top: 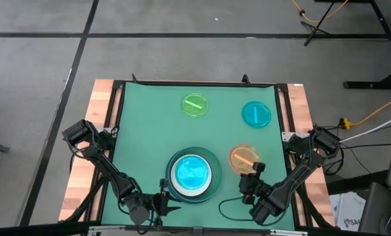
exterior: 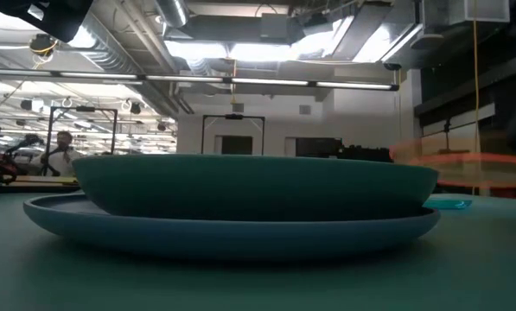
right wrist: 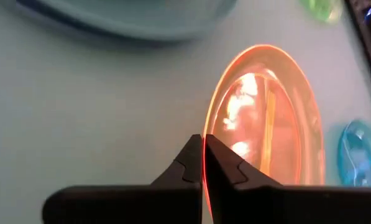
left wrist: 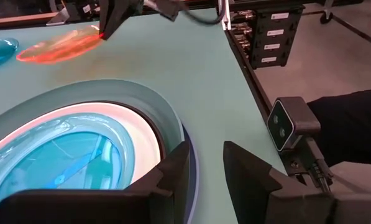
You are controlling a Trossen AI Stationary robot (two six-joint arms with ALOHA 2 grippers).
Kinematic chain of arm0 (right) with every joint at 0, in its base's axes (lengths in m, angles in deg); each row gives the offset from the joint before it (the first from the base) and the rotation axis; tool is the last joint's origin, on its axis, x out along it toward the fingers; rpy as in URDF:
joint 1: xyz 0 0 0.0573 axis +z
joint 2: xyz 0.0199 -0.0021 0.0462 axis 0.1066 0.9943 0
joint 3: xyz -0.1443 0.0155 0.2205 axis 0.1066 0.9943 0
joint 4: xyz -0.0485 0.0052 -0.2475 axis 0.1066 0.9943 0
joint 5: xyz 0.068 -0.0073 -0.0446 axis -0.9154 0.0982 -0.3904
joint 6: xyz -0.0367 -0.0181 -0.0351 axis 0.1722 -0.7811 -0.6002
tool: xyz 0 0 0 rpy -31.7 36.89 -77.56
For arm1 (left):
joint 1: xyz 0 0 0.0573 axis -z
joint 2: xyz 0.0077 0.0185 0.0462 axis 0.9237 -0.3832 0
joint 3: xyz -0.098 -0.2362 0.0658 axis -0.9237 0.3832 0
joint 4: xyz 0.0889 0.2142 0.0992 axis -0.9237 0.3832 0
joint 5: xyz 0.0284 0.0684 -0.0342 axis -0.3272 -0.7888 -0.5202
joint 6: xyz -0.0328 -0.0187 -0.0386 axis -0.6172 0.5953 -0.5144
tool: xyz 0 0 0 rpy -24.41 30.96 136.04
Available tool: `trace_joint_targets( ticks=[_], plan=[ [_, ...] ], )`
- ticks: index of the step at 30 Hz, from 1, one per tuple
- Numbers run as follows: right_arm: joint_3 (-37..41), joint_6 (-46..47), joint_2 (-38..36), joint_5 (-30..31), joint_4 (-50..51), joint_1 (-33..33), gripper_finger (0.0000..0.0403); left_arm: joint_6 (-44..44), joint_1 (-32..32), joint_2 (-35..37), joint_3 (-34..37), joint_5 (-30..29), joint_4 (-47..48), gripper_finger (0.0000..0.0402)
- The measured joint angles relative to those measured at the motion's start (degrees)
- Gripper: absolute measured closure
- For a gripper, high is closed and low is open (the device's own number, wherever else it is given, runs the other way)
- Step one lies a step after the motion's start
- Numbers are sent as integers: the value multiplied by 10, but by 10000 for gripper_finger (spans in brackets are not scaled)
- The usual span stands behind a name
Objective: Stack plastic plates
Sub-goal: Stack the orange transparent plate on top of the blue transparent plate
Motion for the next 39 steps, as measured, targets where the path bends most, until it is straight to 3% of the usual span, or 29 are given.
trace_joint_targets(
  ticks=[10,20,27,35,39],
  plan=[
    [-79,-76,0,84,-3,0,402,0,0,0,0,0,1,310],
    [-90,-334,0,113,-166,-5,402,1,-2,0,0,0,1,310],
    [-90,-491,0,76,-267,-36,402,0,-2,0,0,0,-2,310],
    [-90,-585,0,-10,-351,-88,402,0,-2,0,0,0,-2,310],
    [-90,-589,0,-55,-357,-113,402,0,-2,0,0,0,-2,310]
  ],
)
